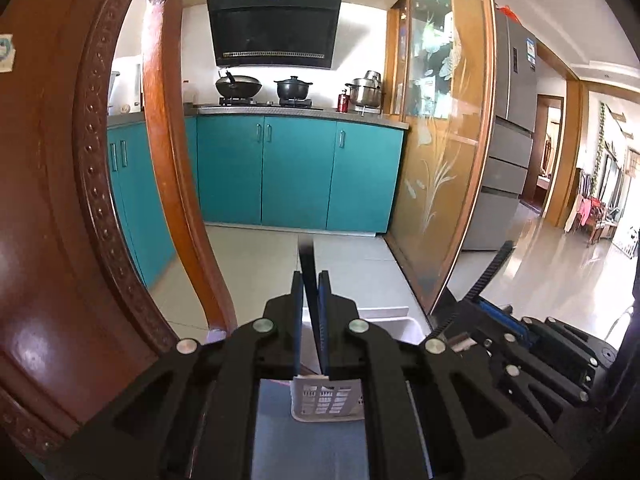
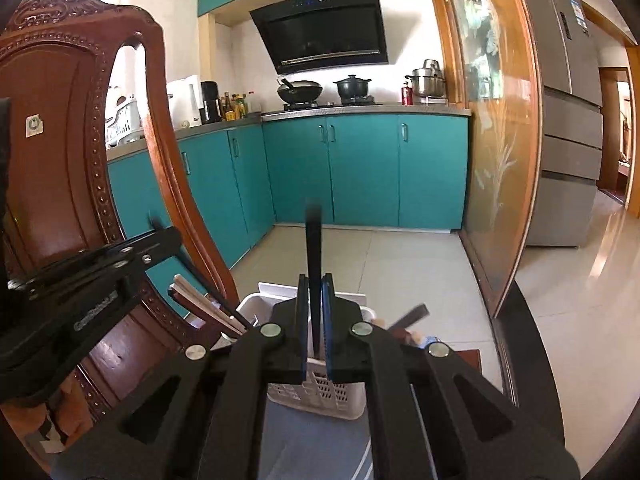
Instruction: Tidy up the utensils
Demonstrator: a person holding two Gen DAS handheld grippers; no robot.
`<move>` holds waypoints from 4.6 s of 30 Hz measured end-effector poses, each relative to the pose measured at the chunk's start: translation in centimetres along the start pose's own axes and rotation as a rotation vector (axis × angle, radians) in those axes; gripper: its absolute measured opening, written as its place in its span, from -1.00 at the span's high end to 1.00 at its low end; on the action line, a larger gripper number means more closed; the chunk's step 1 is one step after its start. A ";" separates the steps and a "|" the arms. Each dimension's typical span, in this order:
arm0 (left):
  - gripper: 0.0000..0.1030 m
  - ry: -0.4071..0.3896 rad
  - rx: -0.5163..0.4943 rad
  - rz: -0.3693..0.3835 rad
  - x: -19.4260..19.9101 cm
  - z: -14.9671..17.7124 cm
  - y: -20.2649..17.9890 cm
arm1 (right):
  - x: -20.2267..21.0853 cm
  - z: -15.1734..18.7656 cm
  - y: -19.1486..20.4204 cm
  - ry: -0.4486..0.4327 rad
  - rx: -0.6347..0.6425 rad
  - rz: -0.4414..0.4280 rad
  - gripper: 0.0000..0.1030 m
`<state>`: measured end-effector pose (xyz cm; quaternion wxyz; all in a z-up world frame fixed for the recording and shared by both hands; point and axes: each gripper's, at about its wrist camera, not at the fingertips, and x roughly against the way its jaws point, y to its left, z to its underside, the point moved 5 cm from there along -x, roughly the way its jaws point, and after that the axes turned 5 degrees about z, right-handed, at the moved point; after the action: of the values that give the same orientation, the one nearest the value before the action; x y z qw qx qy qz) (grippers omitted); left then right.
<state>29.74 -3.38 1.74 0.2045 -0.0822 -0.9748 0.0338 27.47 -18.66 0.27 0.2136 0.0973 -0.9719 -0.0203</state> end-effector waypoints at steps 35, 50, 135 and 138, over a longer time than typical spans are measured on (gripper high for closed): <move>-0.93 -0.150 -0.198 -0.023 22.4 13.6 -4.1 | 22.4 11.0 -0.8 -0.274 0.077 0.138 -0.94; -0.93 -0.137 -0.069 -0.007 21.8 12.7 -2.0 | 21.6 11.6 0.6 -0.257 0.116 0.144 -0.94; -0.93 -0.088 -0.069 0.022 20.1 12.8 -1.6 | 21.0 11.0 1.0 -0.257 0.137 0.115 -0.94; -0.93 -0.085 -0.064 0.019 19.8 12.8 -1.6 | 20.8 11.0 0.8 -0.251 0.132 0.115 -0.94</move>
<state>6.42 -1.97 -2.03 0.1600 -0.0966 -0.9823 0.0078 4.25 -22.05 -1.07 0.0844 0.0519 -0.9941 0.0438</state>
